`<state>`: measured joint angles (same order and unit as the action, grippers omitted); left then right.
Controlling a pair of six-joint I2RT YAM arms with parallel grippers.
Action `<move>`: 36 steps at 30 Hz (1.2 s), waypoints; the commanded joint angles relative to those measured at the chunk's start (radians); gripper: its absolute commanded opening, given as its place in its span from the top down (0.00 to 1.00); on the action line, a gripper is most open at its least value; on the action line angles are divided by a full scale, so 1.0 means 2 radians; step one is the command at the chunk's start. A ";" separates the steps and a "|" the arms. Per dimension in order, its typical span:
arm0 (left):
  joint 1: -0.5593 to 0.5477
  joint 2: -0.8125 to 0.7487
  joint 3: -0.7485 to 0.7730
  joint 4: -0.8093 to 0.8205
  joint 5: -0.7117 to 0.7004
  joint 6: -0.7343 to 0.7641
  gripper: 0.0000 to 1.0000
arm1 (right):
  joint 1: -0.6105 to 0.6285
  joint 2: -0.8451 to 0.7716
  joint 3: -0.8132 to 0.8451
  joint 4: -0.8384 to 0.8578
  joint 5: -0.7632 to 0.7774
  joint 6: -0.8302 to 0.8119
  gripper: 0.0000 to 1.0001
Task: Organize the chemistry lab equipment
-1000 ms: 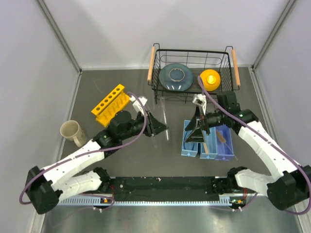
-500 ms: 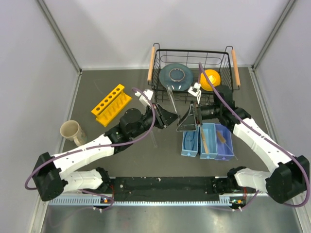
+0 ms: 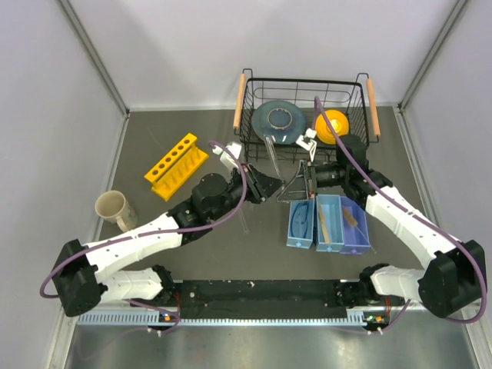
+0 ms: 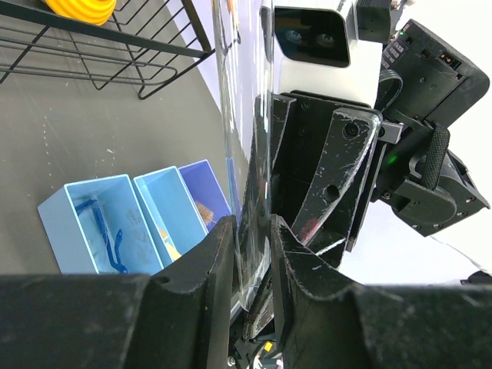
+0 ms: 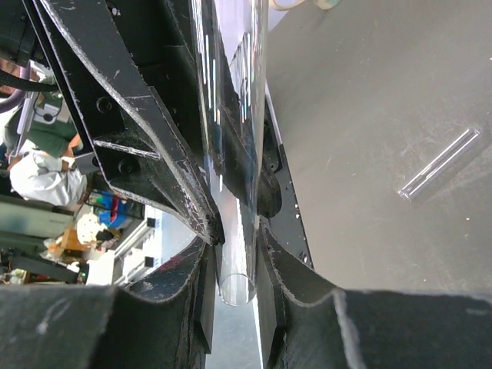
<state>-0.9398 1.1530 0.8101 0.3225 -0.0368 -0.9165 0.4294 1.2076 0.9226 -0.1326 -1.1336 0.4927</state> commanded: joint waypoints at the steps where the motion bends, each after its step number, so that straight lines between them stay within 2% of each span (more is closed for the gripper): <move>1: -0.003 -0.017 0.015 0.014 -0.012 0.017 0.92 | 0.006 -0.003 -0.006 0.029 -0.012 0.011 0.91; 2: -0.003 -0.020 0.015 0.010 -0.012 0.023 0.90 | 0.005 -0.006 -0.009 0.029 -0.014 0.009 0.92; 4: -0.003 -0.027 0.011 0.003 -0.017 0.026 0.79 | 0.005 -0.009 -0.011 0.026 -0.014 0.001 0.92; 5: -0.003 -0.033 0.008 0.004 -0.020 0.029 0.66 | 0.005 -0.012 -0.013 0.023 -0.013 -0.003 0.93; 7: 0.000 -0.045 0.000 -0.006 -0.025 0.031 0.52 | 0.005 -0.019 -0.014 0.011 -0.009 -0.022 0.93; 8: 0.004 -0.056 0.001 -0.025 -0.025 0.036 0.38 | 0.006 -0.022 -0.016 0.007 -0.008 -0.028 0.93; 11: 0.027 -0.077 0.006 -0.058 -0.002 0.046 0.21 | 0.006 -0.029 -0.019 -0.016 0.000 -0.064 0.93; 12: 0.037 -0.082 0.014 -0.084 0.009 0.050 0.11 | 0.005 -0.031 -0.020 -0.024 0.003 -0.088 0.93; 15: 0.099 -0.082 0.038 -0.139 0.106 0.050 0.07 | 0.006 -0.038 -0.018 -0.059 0.017 -0.135 0.93; 16: 0.118 -0.080 0.042 -0.147 0.164 0.046 0.07 | 0.005 -0.042 -0.018 -0.069 0.019 -0.143 0.93; 17: 0.152 -0.073 0.049 -0.154 0.196 0.039 0.07 | 0.005 -0.045 -0.018 -0.073 0.018 -0.150 0.93; 19: 0.180 -0.063 0.057 -0.155 0.266 0.038 0.07 | 0.006 -0.048 -0.020 -0.082 0.018 -0.166 0.93; 23: 0.182 -0.029 0.094 -0.151 0.338 0.046 0.07 | 0.009 -0.052 -0.020 -0.100 0.017 -0.187 0.93; 31: 0.183 0.013 0.133 -0.137 0.373 0.070 0.10 | 0.015 -0.048 -0.016 -0.115 0.009 -0.212 0.92; 36: 0.183 0.045 0.161 -0.154 0.379 0.088 0.21 | 0.021 -0.046 -0.015 -0.126 0.005 -0.225 0.92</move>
<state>-0.5728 1.2026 1.0615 -0.0013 0.6735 -0.7937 0.4473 1.1320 0.8894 -0.3759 -1.0973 0.0952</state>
